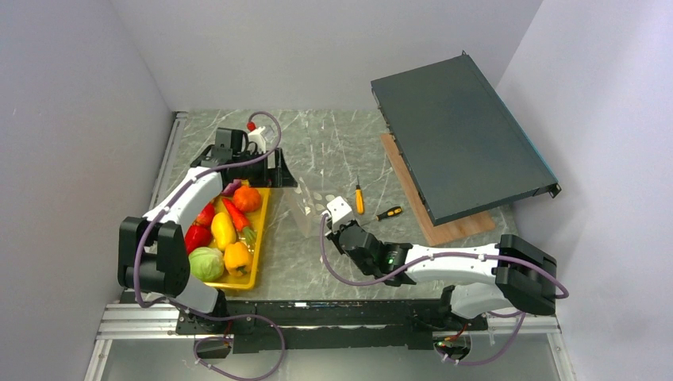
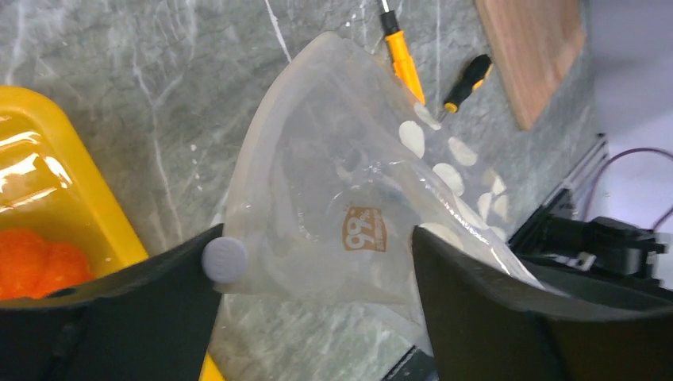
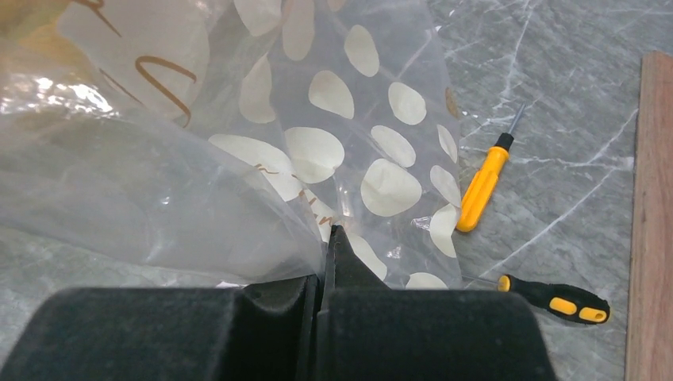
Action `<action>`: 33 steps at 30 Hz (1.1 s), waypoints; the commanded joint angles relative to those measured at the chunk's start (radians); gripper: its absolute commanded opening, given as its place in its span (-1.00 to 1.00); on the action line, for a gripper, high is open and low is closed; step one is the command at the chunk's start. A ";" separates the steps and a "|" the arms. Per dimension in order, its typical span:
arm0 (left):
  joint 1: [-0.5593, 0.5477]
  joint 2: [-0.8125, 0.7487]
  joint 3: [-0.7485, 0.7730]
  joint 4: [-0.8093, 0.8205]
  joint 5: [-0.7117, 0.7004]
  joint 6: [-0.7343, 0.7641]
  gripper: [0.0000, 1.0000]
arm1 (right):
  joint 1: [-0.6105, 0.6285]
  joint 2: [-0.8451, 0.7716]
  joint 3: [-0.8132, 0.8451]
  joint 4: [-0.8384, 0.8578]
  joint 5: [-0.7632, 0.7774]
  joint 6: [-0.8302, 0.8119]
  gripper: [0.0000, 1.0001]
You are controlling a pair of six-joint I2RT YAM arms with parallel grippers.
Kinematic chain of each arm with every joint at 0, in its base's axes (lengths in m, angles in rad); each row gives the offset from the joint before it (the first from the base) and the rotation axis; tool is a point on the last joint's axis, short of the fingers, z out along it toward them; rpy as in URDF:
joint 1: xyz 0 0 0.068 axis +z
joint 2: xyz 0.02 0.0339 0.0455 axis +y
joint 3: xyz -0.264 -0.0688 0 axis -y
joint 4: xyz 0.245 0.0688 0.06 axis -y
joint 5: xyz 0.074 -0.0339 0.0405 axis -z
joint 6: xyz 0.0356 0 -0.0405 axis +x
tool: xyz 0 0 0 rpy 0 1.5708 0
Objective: Place the food in the zip-top bag and seal the zipper
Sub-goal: Open the zipper of the food storage bag at the center of the board.
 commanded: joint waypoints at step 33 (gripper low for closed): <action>-0.252 -0.651 -0.429 0.554 -0.268 0.434 -1.00 | -0.328 -0.096 0.598 -0.739 -0.244 0.906 0.99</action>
